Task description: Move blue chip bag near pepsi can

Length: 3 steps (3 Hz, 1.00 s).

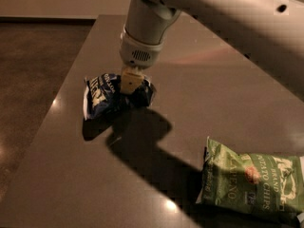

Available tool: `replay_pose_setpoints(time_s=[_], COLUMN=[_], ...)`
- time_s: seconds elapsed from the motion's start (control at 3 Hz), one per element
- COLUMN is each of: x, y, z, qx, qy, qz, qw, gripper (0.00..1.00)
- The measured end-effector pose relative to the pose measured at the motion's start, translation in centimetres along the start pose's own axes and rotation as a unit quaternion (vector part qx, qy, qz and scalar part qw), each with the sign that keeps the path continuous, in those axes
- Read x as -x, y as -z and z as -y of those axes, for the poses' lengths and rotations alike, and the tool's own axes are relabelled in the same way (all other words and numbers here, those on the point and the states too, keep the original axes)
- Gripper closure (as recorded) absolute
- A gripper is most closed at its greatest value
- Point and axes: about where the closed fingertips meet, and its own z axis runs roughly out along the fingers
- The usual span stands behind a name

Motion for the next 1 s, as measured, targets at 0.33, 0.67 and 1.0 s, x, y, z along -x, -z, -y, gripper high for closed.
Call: replay_pose_setpoints(time_s=[0.33,0.67,1.0], x=[-2.5,-5.1,-8.1], y=[0.6,0.7,0.8], z=[5.3,7.8,10.0], qx=[-0.036,-0.052,-0.062], qy=[-0.016,-0.034,-0.056], qz=[-0.025,-0.041,-0.058], qw=[0.9989,0.9972,0.9948], gripper=[1.0,1.0,0.83])
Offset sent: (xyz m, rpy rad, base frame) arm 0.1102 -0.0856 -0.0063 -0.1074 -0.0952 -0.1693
